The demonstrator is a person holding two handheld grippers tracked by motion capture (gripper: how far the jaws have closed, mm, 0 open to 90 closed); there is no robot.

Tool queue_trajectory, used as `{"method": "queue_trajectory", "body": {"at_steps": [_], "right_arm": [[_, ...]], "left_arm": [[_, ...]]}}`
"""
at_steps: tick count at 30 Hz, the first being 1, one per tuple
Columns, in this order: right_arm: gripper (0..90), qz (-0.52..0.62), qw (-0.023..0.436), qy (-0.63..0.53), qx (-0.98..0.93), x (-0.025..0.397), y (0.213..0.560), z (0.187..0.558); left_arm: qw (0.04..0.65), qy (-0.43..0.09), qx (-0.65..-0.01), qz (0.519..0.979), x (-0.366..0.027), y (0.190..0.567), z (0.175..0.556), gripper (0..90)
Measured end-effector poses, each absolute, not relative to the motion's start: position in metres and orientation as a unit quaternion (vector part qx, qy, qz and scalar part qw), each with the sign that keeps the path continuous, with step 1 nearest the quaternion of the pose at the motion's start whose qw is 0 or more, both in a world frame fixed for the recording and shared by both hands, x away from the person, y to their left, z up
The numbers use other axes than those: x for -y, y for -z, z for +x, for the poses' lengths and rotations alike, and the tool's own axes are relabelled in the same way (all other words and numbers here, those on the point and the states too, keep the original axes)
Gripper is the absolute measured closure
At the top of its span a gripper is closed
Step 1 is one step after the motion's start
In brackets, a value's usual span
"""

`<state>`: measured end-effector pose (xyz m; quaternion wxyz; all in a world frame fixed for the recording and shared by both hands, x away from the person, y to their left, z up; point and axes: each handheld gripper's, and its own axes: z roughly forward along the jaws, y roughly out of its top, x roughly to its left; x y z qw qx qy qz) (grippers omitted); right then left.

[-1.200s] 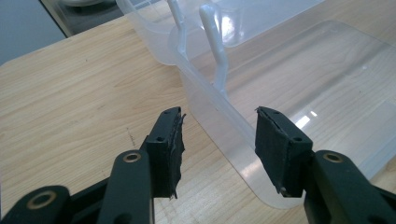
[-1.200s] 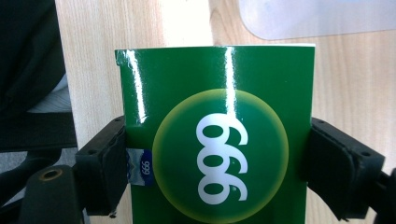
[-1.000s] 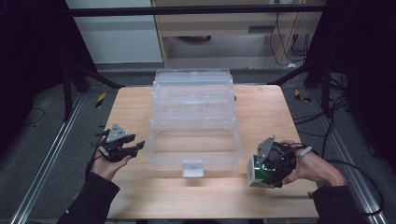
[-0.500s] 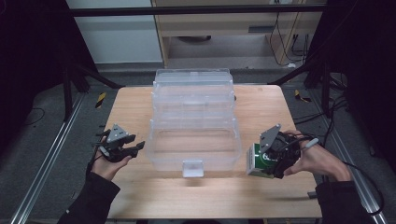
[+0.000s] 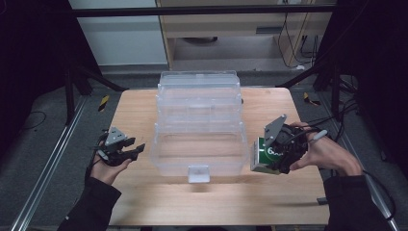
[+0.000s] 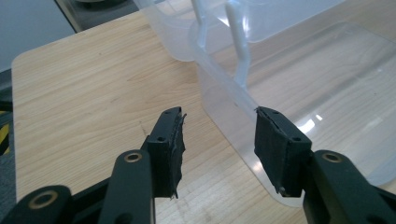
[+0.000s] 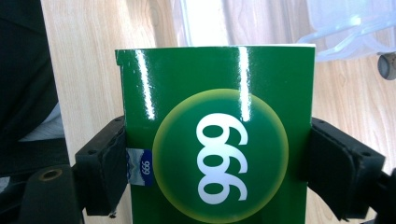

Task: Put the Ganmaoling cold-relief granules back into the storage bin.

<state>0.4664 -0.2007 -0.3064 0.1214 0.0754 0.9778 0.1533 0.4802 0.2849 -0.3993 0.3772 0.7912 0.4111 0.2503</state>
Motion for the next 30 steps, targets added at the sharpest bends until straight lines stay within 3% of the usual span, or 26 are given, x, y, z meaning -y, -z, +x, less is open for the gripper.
{"method": "queue_trajectory", "body": {"at_steps": [30], "right_arm": [[17.1, 0.038, 0.115, -0.133, -0.984, 0.145, 0.286, 0.505]], "left_arm": [[0.366, -0.255, -0.461, 0.767, -0.319, 0.411, 0.492, 51.6]]}}
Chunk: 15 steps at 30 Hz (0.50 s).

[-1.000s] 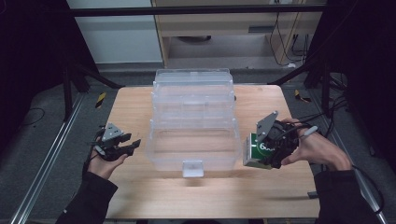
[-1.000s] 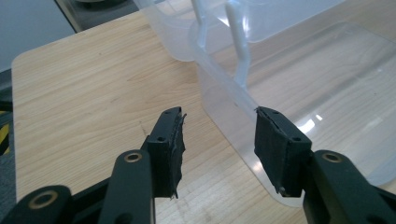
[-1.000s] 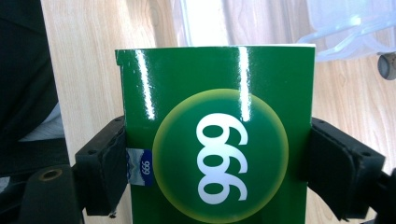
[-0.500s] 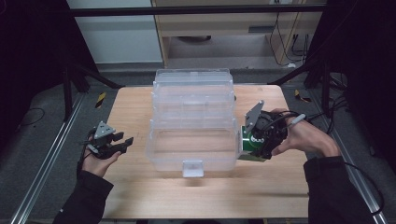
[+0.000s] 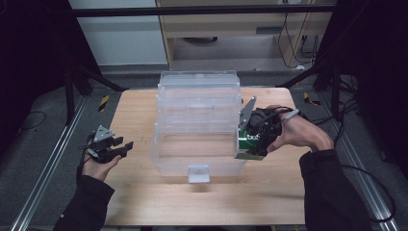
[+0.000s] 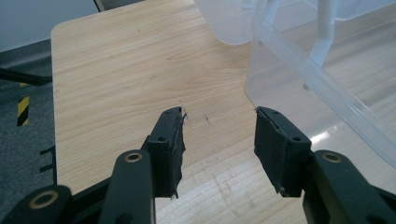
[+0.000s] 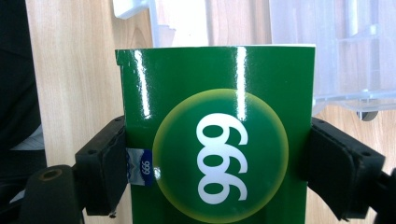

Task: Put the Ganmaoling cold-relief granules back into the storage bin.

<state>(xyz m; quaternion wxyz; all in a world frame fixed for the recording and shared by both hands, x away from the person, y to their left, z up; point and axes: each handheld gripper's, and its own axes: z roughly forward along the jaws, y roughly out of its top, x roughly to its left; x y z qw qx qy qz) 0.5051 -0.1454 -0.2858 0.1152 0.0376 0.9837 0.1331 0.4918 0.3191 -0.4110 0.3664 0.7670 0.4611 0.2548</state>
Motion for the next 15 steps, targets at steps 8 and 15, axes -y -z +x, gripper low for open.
{"method": "queue_trajectory", "body": {"at_steps": [8, 15], "right_arm": [[17.1, 0.026, 0.111, -0.129, -0.985, 0.132, 0.283, 0.514], [17.0, 0.024, 0.107, -0.129, -0.986, 0.118, 0.285, 0.522]], "left_arm": [[0.367, -0.254, -0.466, 0.764, -0.322, 0.411, 0.492, 51.6], [0.368, -0.253, -0.465, 0.764, -0.322, 0.412, 0.493, 51.6]]}}
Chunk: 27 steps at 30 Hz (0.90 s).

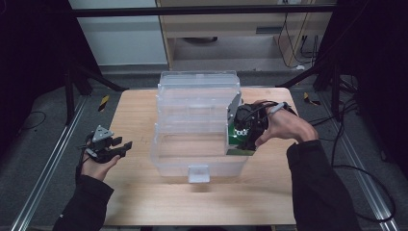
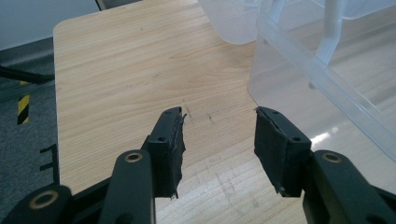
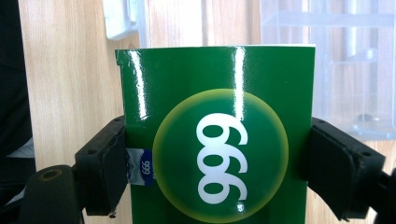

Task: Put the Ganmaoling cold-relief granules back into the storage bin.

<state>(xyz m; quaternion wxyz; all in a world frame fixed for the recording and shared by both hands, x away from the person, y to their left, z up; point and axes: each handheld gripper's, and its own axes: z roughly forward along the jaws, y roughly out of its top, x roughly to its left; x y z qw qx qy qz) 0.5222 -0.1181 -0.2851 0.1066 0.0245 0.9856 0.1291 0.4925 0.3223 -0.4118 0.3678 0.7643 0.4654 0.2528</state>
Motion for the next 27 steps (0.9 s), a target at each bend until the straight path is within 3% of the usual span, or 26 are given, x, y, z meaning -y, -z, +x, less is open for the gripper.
{"method": "queue_trajectory", "body": {"at_steps": [27], "right_arm": [[16.9, 0.011, 0.084, -0.119, -0.989, 0.098, 0.310, 0.536]], "left_arm": [[0.362, -0.255, -0.462, 0.768, -0.322, 0.413, 0.493, 51.7]]}}
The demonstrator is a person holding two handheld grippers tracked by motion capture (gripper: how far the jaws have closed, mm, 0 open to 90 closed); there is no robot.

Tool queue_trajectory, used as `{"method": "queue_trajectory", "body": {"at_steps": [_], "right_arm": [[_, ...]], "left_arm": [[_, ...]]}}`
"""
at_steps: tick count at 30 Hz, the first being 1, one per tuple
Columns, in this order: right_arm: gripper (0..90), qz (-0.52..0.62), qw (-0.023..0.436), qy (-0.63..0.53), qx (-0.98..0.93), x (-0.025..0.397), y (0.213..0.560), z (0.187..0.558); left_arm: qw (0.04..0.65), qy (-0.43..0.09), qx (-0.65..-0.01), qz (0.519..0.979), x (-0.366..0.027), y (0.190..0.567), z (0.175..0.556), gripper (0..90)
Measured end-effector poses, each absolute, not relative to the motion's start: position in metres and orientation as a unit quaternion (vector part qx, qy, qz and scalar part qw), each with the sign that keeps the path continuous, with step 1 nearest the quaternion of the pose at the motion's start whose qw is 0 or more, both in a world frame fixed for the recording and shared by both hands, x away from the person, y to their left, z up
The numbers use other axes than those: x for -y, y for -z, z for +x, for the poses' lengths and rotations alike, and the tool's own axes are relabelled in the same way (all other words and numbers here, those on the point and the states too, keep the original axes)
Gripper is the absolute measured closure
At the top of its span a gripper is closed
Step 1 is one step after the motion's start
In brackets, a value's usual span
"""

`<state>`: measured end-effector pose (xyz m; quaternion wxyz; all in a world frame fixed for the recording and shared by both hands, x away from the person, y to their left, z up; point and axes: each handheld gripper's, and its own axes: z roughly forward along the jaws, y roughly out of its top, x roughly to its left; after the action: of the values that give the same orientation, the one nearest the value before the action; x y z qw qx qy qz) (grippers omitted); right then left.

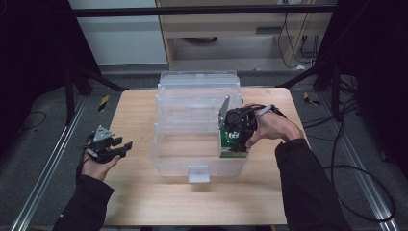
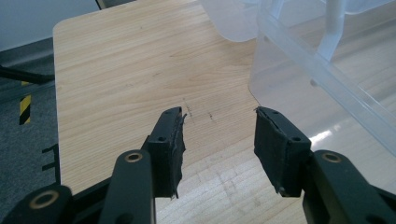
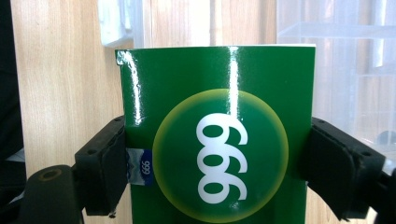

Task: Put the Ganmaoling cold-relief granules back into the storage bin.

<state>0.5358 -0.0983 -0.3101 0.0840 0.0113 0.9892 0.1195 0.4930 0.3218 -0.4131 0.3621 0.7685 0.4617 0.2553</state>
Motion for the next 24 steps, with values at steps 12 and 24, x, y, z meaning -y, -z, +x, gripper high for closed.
{"method": "queue_trajectory", "body": {"at_steps": [12, 24], "right_arm": [[16.8, 0.011, 0.077, -0.111, -0.991, 0.098, 0.323, 0.538], [16.7, 0.010, 0.073, -0.105, -0.992, 0.094, 0.330, 0.540]], "left_arm": [[0.362, -0.256, -0.461, 0.769, -0.322, 0.413, 0.493, 51.9], [0.362, -0.256, -0.461, 0.769, -0.322, 0.413, 0.493, 52.1]]}}
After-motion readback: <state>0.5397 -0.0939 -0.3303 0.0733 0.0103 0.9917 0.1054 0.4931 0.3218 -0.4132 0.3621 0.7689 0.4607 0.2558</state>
